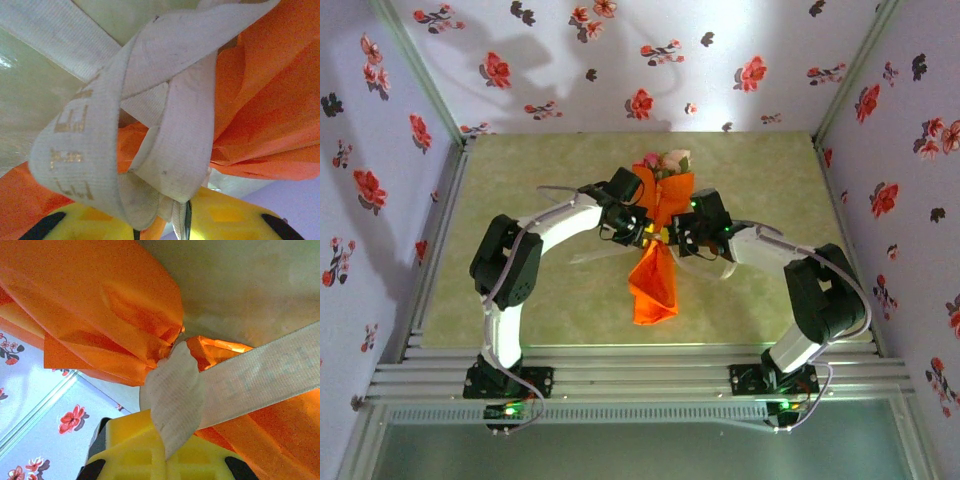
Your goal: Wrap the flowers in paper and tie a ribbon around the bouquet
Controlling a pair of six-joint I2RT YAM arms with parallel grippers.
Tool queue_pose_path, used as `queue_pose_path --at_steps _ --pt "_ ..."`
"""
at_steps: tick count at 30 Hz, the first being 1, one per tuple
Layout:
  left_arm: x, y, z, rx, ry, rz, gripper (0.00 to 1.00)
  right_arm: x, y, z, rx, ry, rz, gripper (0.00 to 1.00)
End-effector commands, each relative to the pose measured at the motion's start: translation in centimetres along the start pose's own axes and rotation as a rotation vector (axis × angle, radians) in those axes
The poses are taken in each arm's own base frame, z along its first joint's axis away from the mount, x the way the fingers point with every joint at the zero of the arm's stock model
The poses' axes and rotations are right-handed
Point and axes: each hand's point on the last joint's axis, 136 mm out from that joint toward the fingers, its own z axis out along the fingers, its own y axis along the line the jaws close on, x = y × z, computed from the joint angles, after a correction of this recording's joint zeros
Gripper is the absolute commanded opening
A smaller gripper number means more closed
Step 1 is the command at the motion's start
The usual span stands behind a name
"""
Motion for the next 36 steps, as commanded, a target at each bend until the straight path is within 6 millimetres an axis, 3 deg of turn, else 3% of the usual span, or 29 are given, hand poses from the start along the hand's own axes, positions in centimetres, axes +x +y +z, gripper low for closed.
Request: queue_pose_path --at_steps 1,16,33,36 --pt "-0.1 -0.8 -1.1 0.026 -0.026 0.019 0.27 0.9 0.0 -0.6 -0.014 0.031 -0.005 0.00" --pt "-0.9 -1.3 -1.8 0.056 -0.036 0.017 0.25 0.8 -0.9 -0.5 -0.005 0.042 -0.003 0.00" --pt "-0.4 -2.1 -1.1 0.077 0.006 0.037 0.16 1.0 0.3 -0.3 -0.048 0.050 0.001 0.00" --pt "-0.4 -2.4 -1.1 0.097 0.004 0.037 0.10 1.2 0.6 -0.3 -0.058 0.057 0.007 0.00"
